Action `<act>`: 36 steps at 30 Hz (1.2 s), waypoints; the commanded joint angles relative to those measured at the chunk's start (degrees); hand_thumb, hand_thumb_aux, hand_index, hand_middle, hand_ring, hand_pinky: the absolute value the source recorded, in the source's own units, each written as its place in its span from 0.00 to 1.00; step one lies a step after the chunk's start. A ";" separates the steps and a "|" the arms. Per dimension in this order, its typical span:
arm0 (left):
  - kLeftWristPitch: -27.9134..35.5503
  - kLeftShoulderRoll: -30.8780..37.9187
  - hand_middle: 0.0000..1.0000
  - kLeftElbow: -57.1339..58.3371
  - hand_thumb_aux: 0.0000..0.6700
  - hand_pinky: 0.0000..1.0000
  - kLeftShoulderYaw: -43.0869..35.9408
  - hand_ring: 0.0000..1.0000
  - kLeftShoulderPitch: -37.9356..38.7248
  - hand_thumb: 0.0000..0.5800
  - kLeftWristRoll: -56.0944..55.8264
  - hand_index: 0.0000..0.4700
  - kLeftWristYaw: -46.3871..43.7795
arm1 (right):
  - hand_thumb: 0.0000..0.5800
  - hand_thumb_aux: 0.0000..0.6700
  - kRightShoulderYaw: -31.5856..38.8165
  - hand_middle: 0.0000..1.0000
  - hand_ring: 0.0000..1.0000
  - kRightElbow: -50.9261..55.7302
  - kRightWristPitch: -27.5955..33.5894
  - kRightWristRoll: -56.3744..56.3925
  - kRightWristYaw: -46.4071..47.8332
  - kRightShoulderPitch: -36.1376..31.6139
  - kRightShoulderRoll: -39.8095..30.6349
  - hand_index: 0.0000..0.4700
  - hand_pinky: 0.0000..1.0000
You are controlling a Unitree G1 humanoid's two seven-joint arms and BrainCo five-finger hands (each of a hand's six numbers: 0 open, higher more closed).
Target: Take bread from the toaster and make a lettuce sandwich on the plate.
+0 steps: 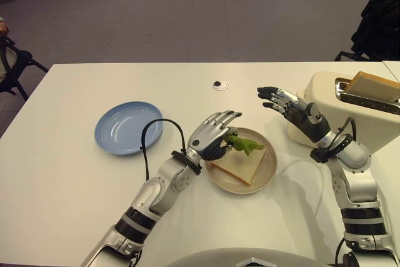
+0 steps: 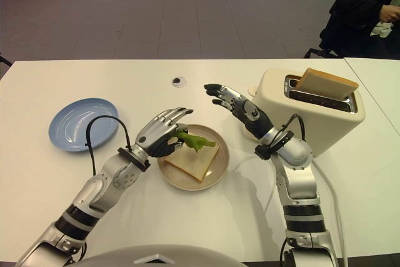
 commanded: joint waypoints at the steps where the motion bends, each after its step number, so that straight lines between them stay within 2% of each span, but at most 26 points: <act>1: -0.33 -0.03 0.00 0.35 0.06 0.00 -0.51 0.00 1.22 0.12 0.63 0.06 -0.72 | 0.00 0.00 -0.16 0.00 0.00 0.10 0.23 0.42 0.42 -0.48 -0.08 0.00 0.00; 2: -0.40 -0.25 0.00 0.15 0.00 0.00 -0.54 0.00 1.47 0.00 0.47 0.00 -0.95 | 0.00 0.00 -0.12 0.00 0.00 0.03 0.23 0.40 0.45 -0.44 -0.09 0.00 0.00; 15: -0.57 0.30 0.00 -3.45 0.00 0.00 1.40 0.00 5.03 0.00 -0.47 0.00 -2.82 | 0.00 0.00 -0.17 0.00 0.00 -0.10 0.30 0.47 0.88 -0.62 -0.16 0.00 0.00; 17: -0.50 0.02 0.00 -4.87 0.00 0.00 1.89 0.00 6.11 0.00 -1.31 0.00 -2.97 | 0.00 0.00 -0.66 0.00 0.00 -0.30 -1.27 -0.70 0.62 -1.00 -0.83 0.00 0.00; 19: -1.04 -1.68 0.00 -7.82 0.00 0.00 3.77 0.00 8.74 0.00 -6.57 0.00 -2.48 | 0.00 0.00 -2.56 0.00 0.00 -0.94 -4.94 -3.81 -0.33 -2.28 -3.17 0.00 0.00; 22: -3.70 -6.43 0.00 -13.27 0.00 0.00 7.73 0.00 15.60 0.00 -24.13 0.00 -2.11 | 0.00 0.00 -9.74 0.00 0.00 -0.24 -10.70 -9.24 -3.67 -7.41 -10.06 0.00 0.00; 26: -7.82 -8.54 0.00 -13.62 0.00 0.00 11.97 0.00 20.62 0.00 -37.65 0.00 -2.79 | 0.00 0.00 -15.10 0.00 0.00 13.43 -20.55 -20.81 -8.96 -13.47 -22.35 0.00 0.00; 30: -9.25 -9.99 0.00 -11.89 0.00 0.00 13.02 0.00 20.98 0.00 -42.13 0.00 -3.87 | 0.00 0.00 -9.48 0.00 0.00 37.77 -29.82 -42.12 -24.21 -19.02 -35.91 0.00 0.00; 36: -10.19 -10.87 0.00 -10.86 0.00 0.00 12.19 0.00 21.20 0.00 -41.21 0.00 -5.10 | 0.00 0.00 -0.07 0.00 0.00 60.11 -34.43 -51.53 -36.41 -26.31 -38.77 0.00 0.00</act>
